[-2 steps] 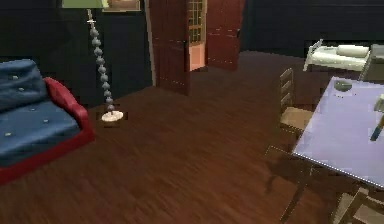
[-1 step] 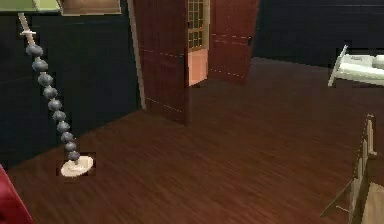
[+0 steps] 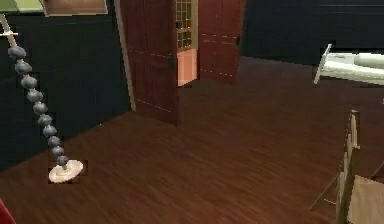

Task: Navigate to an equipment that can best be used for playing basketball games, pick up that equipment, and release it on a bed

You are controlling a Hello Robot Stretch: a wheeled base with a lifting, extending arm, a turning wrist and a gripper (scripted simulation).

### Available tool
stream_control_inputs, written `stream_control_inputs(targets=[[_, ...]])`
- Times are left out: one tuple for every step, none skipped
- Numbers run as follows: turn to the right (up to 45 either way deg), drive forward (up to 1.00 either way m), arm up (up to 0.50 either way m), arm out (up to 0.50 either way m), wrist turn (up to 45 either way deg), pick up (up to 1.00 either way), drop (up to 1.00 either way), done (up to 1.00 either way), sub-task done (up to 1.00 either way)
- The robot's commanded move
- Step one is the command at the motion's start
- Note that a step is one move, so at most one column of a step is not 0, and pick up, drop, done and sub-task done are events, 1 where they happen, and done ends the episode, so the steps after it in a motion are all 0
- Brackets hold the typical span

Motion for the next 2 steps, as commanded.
stream_control_inputs(targets=[[0.0, 0.90, 0.00, 0.00, 0.0, 0.00, 0.00, 0.00, 0.00], [18.0, 0.00, 0.00, 0.00, 0.0, 0.00, 0.00, 0.00, 0.00]])
